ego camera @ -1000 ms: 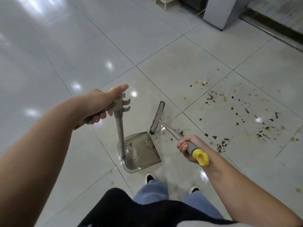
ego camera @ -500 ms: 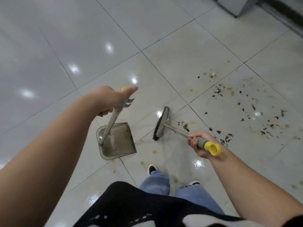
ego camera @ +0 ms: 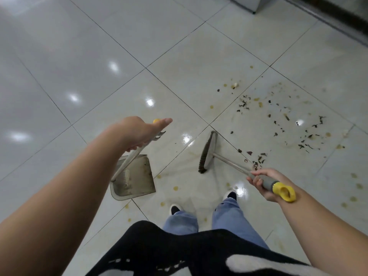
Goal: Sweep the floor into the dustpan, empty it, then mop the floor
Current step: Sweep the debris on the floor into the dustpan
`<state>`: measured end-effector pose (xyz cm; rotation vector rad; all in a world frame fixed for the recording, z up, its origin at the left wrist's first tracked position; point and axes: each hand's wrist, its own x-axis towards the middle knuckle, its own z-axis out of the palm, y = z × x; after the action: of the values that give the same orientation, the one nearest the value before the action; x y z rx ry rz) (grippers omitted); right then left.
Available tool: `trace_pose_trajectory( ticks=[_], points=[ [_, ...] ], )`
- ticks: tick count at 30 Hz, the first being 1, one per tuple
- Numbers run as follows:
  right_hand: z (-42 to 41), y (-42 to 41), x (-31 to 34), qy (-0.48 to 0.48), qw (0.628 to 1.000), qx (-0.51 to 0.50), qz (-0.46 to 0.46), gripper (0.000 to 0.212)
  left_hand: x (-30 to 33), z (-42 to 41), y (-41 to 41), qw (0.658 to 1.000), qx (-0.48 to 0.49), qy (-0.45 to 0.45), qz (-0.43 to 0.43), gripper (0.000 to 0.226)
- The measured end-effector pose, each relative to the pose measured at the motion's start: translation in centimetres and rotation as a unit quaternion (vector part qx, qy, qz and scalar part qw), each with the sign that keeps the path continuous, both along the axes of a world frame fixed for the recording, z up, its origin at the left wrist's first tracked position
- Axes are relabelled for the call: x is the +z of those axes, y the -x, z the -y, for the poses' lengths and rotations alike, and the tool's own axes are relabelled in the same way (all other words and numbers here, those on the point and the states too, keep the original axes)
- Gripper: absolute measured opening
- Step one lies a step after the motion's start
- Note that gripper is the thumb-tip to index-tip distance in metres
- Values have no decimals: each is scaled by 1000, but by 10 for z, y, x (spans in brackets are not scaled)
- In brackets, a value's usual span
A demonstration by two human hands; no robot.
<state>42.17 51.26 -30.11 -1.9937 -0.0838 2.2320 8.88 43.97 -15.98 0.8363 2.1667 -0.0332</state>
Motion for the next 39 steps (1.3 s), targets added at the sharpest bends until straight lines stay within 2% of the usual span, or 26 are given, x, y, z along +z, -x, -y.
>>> trace_pose_trajectory(
  ticks=[3,9,13,16,20,27,34,39],
  points=[
    [-21,-45,0,-2,1000,-18,0,11,-1,-28,-37,999,-28,16,-8,80],
    [-58,-128,1,30,998,-50,-9,22,4,-92,-110,998,-67,8,-10,78],
    [-73,-172,2,26,997,-70,1,13,5,-127,-159,995,-104,-7,-4,76],
    [-81,-195,8,31,996,-84,2,17,4,-150,-192,992,-122,-15,-3,77],
    [-81,-194,22,43,997,-50,-31,25,-1,-167,-219,988,-156,-16,-12,82],
    [-77,-168,26,48,995,53,-63,17,-2,-178,-233,988,-154,-11,-8,78],
    [-77,-96,-17,45,970,227,-78,29,0,-178,-230,989,-147,13,-28,78],
    [-88,-127,-37,35,981,189,-42,19,-1,-176,-225,988,-149,35,-38,79]
  ],
)
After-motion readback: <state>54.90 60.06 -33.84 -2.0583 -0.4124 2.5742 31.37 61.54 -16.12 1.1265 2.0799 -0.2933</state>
